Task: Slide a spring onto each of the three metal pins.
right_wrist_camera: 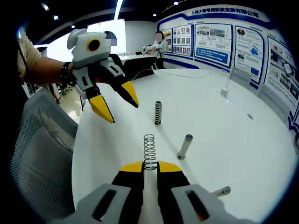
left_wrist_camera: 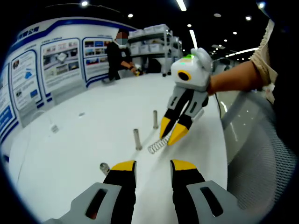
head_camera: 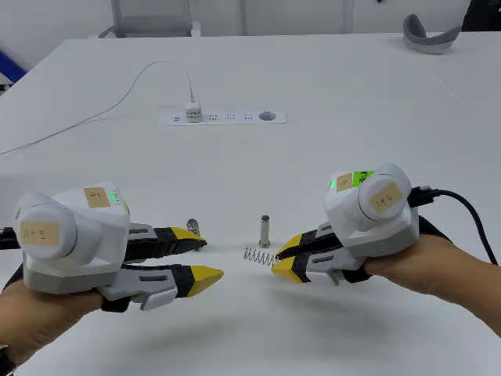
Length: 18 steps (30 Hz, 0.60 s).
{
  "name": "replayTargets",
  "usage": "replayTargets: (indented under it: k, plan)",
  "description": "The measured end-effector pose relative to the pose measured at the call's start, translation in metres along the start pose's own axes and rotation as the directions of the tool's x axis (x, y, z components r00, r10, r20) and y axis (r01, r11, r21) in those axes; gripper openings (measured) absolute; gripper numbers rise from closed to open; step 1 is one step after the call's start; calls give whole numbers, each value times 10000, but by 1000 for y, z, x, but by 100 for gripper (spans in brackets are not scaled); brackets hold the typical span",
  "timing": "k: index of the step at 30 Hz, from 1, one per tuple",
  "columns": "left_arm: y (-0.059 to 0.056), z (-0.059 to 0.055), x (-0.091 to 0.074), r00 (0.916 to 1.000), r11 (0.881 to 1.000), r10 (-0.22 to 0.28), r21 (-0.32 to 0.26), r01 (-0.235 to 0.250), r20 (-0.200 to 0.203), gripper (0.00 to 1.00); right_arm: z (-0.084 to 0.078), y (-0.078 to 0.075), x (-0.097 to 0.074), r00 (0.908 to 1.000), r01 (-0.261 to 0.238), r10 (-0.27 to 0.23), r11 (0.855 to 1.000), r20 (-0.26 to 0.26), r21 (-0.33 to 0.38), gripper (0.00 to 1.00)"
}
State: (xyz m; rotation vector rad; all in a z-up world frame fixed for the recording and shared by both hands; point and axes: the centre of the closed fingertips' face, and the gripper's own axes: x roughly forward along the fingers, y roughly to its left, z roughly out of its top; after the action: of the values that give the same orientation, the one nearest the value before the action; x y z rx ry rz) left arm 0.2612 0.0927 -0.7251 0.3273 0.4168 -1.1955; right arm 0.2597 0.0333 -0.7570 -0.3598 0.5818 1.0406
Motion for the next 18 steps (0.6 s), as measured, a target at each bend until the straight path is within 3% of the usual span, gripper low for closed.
replayTargets:
  k: [7,14,18]
  plan:
    - [-5,6,3,9997,9998,-200,71,199,106,29,20,15,-10,9982,-219,255,9976,548,-651,11]
    - [-13,11,4,9981,9982,-582,165,579,215,29,27,24,-11,9954,-529,612,9925,733,-1102,11]
    - [-19,17,3,9953,9961,-879,146,873,401,24,31,30,-13,9920,-777,908,9867,876,-1427,11]
